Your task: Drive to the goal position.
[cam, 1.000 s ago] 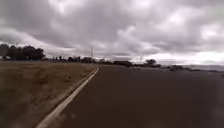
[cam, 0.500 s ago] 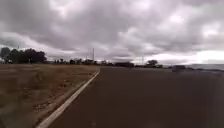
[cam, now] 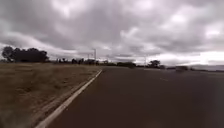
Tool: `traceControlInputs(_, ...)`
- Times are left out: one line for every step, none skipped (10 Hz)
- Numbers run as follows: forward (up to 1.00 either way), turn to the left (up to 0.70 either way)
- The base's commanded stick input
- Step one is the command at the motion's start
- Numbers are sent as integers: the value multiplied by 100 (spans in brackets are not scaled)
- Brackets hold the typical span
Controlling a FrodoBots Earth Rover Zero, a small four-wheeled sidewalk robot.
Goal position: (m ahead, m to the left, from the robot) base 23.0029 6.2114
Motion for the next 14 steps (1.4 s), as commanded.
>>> traceControlInputs(85, 0)
traceControlInputs(85, 0)
traceControlInputs(85, 0)
traceControlInputs(85, 0)
traceControlInputs(85, 0)
traceControlInputs(85, -10)
traceControlInputs(85, -22)
traceControlInputs(85, -10)
traceControlInputs(85, 0)
traceControlInputs(85, -4)
traceControlInputs(85, -18)
traceControlInputs(85, 0)
traceControlInputs(85, 0)
traceControlInputs(85, -5)
